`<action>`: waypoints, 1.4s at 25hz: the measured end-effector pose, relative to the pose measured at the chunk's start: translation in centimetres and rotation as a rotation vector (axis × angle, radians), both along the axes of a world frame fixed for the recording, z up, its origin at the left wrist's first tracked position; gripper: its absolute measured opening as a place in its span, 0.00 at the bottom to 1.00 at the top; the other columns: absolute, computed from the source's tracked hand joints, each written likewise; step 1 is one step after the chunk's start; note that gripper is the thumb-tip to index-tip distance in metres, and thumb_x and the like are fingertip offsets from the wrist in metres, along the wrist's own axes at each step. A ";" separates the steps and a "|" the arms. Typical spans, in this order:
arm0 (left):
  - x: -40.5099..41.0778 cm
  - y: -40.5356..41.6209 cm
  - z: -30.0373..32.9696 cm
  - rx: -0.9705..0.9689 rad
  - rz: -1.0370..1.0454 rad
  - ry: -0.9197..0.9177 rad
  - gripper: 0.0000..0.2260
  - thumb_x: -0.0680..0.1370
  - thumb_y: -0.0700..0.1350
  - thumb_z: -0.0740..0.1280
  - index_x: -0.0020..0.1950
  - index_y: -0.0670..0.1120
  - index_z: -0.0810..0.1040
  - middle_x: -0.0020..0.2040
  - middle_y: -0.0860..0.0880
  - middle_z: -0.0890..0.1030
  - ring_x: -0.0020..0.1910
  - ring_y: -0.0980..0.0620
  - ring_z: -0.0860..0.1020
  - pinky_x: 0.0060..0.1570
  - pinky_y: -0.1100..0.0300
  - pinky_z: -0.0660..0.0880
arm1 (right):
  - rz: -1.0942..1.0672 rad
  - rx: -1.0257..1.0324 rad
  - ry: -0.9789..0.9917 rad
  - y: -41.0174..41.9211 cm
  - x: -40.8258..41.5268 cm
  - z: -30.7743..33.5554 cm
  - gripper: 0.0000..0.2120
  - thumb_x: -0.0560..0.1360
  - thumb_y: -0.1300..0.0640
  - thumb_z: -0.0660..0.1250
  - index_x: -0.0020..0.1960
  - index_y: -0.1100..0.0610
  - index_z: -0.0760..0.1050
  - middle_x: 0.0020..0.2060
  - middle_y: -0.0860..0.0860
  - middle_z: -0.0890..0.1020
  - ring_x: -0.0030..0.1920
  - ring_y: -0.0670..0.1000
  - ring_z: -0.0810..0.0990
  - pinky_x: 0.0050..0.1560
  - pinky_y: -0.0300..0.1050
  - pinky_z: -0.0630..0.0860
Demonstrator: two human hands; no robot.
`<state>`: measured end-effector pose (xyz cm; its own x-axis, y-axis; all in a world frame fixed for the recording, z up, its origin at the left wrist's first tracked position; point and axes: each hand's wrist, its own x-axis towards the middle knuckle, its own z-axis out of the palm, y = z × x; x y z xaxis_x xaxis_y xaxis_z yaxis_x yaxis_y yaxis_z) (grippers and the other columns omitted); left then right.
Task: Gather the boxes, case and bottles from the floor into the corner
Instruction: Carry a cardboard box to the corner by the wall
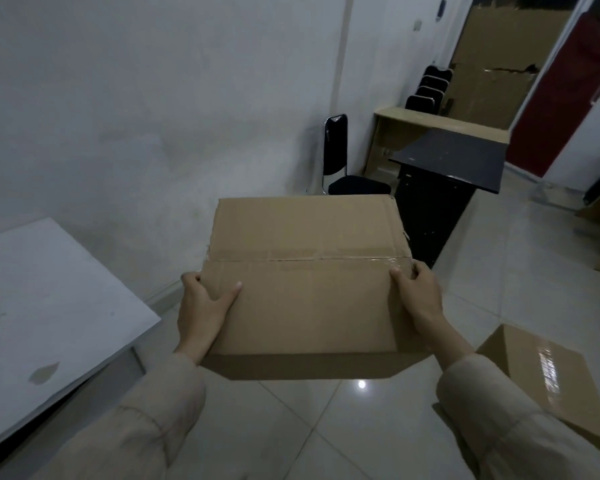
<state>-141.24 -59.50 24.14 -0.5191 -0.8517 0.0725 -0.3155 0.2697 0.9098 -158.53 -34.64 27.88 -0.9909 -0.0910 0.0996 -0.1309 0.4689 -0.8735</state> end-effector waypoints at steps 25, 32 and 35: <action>-17.8 -29.1 -11.2 0.364 0.796 -0.073 0.19 0.76 0.46 0.64 0.64 0.43 0.64 0.59 0.43 0.74 0.53 0.47 0.72 0.53 0.53 0.68 | 0.738 0.196 -0.339 -46.6 -29.7 -13.0 0.21 0.74 0.62 0.62 0.67 0.59 0.68 0.59 0.55 0.75 0.58 0.55 0.73 0.54 0.44 0.67; -17.2 -34.1 -19.3 0.461 0.849 -0.118 0.24 0.74 0.40 0.67 0.66 0.41 0.61 0.61 0.44 0.70 0.57 0.48 0.70 0.55 0.55 0.66 | 0.907 0.289 -0.412 -56.3 -31.1 -22.3 0.24 0.74 0.65 0.60 0.70 0.59 0.64 0.64 0.57 0.74 0.60 0.55 0.72 0.56 0.44 0.66; -17.0 -37.2 -25.5 0.493 0.879 -0.155 0.27 0.72 0.37 0.69 0.67 0.39 0.60 0.60 0.42 0.70 0.57 0.46 0.71 0.55 0.56 0.67 | 0.912 0.332 -0.440 -59.6 -30.7 -29.2 0.26 0.75 0.66 0.59 0.72 0.58 0.60 0.67 0.57 0.71 0.65 0.58 0.70 0.56 0.44 0.65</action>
